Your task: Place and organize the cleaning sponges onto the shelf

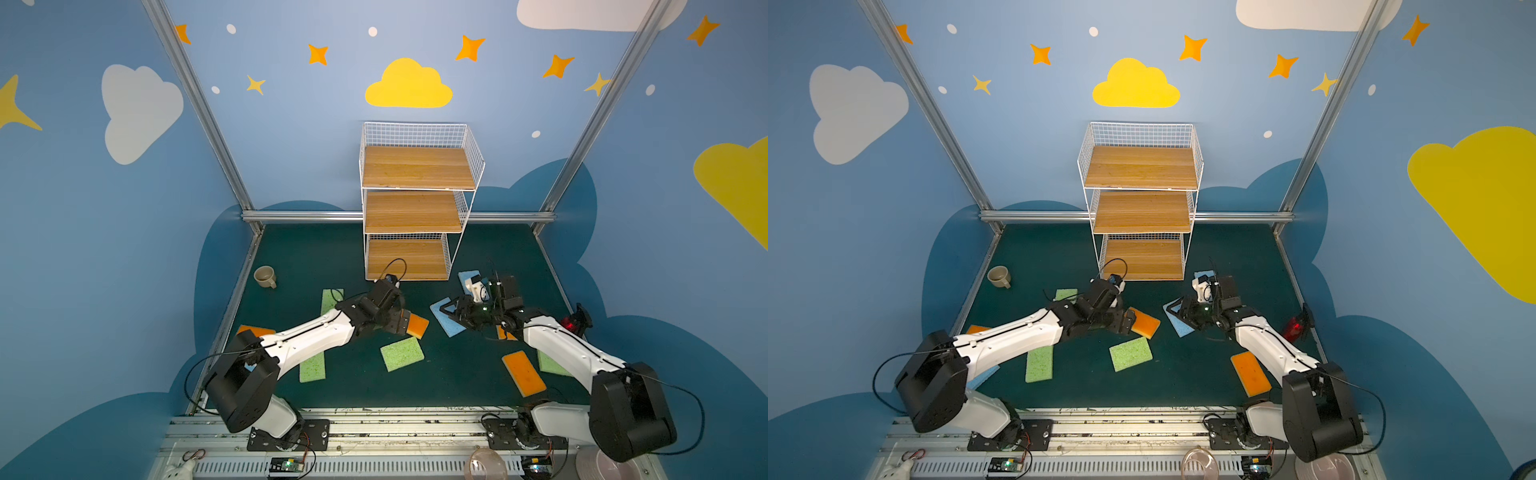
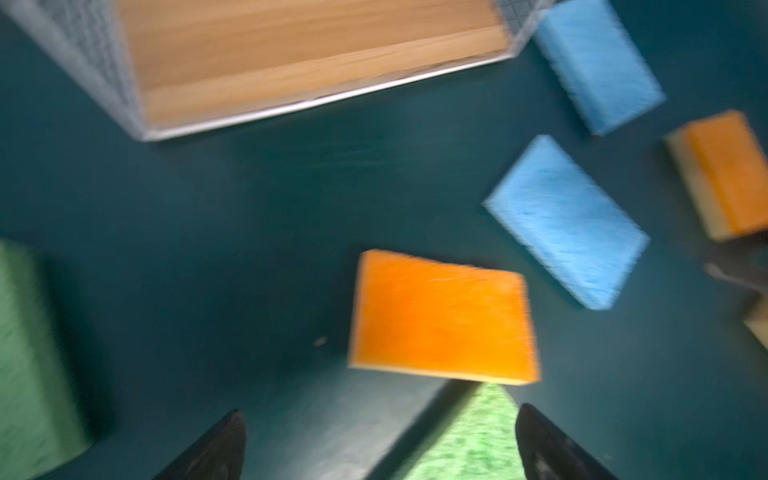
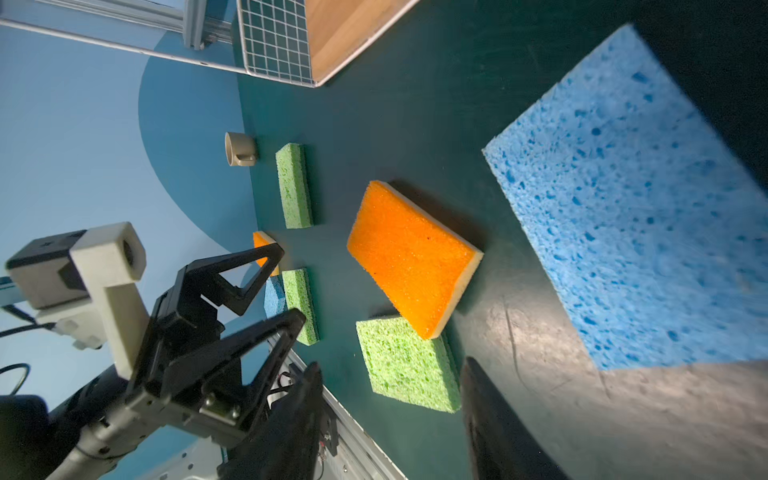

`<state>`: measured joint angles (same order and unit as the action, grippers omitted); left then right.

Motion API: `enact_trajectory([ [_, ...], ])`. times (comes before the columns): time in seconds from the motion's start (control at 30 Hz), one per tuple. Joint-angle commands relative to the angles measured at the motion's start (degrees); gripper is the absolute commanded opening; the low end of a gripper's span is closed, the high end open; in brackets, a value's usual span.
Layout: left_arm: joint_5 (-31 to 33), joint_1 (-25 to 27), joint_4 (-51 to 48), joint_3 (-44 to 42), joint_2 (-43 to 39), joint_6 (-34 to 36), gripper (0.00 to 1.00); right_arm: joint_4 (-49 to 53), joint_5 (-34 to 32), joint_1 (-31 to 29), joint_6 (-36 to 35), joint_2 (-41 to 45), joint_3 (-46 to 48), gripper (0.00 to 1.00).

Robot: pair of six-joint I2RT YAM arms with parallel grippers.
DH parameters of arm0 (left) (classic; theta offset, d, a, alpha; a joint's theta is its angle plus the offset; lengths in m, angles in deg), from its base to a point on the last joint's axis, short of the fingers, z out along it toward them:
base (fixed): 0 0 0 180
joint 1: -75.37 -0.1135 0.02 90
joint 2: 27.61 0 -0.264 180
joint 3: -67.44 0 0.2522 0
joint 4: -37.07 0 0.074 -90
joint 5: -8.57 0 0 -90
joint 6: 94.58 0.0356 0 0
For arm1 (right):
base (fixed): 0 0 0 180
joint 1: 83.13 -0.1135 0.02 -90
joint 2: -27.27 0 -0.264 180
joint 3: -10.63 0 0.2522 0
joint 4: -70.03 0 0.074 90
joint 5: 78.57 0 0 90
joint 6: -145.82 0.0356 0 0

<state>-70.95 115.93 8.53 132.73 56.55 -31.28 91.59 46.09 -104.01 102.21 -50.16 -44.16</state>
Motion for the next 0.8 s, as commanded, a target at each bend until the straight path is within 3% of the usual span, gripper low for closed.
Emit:
enact_trajectory([
  [0.0,2.7,-2.9,5.0,-2.5,-3.5,-5.3,1.00,-3.3,-0.1,-1.4,6.9,-1.8,2.1,0.56],
  [0.23,4.1,-4.3,9.6,-7.4,-7.4,-5.9,1.00,-4.7,-2.7,-1.6,8.9,-4.1,4.2,0.56],
  [0.4,3.8,-6.5,13.3,-11.8,-10.8,-7.8,1.00,-11.3,0.2,-1.9,11.7,-9.7,4.4,0.38],
  [0.77,2.0,-8.8,18.0,-16.8,-13.7,-9.6,1.00,-15.1,0.6,-3.8,13.4,-16.3,0.9,0.38],
])
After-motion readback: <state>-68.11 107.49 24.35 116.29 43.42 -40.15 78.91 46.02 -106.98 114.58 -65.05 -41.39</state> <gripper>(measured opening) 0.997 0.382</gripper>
